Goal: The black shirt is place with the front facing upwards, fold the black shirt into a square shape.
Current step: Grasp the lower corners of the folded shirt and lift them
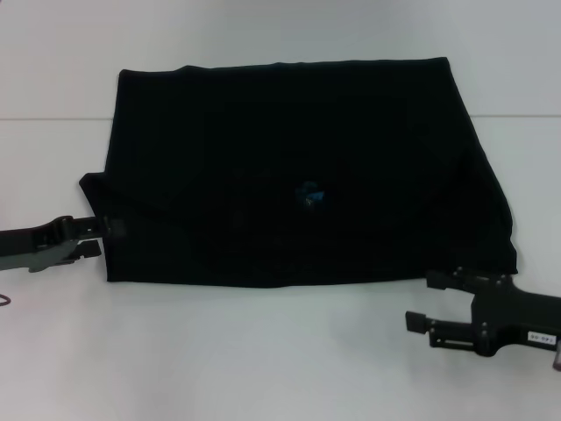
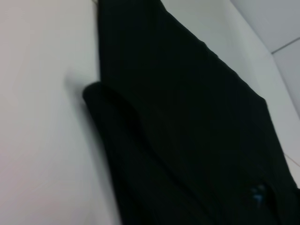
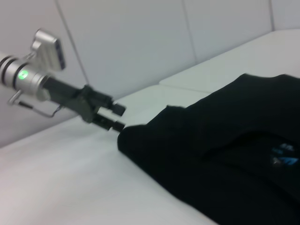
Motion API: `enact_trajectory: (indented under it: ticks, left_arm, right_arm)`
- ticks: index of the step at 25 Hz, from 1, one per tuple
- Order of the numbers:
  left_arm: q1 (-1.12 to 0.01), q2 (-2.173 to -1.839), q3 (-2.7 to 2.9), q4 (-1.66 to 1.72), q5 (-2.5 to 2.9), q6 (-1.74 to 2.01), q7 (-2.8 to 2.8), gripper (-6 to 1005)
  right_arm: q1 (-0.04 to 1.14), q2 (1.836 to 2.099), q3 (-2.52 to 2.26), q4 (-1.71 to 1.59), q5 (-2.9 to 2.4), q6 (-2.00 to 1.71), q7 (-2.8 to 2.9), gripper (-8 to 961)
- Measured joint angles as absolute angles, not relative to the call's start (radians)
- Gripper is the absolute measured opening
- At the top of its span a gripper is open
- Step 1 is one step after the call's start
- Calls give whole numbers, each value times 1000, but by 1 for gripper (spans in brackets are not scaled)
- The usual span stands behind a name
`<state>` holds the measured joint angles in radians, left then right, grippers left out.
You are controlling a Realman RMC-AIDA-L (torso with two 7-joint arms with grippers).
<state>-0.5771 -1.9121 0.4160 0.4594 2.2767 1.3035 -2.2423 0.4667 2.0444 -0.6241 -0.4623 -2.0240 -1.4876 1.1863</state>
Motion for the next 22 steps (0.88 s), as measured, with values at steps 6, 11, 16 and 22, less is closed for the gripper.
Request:
enact_trajectory:
  ticks: [6,11,16,22]
  left_arm:
    - [-579,-1921,429,457,2278,1260,-2238,719]
    - [-589,-1936,475,456,2278,1238,-2238,718]
    - [-605,-1952,492,458,2278,1248,-2238,718]
    - [-611,-1953,500,455,2277,1273,-2244,713]
  right_arm:
    - [466,2062,-626,-457,-2039,-1465,1157,854]
    - [473,2063,-627,-455,-2040,-1461,1158,847]
    - [474,2066,-625,-454,-2040,-1461,1163,841]
    - [474,2067,-620,-454,-2038,-1449,1176,833]
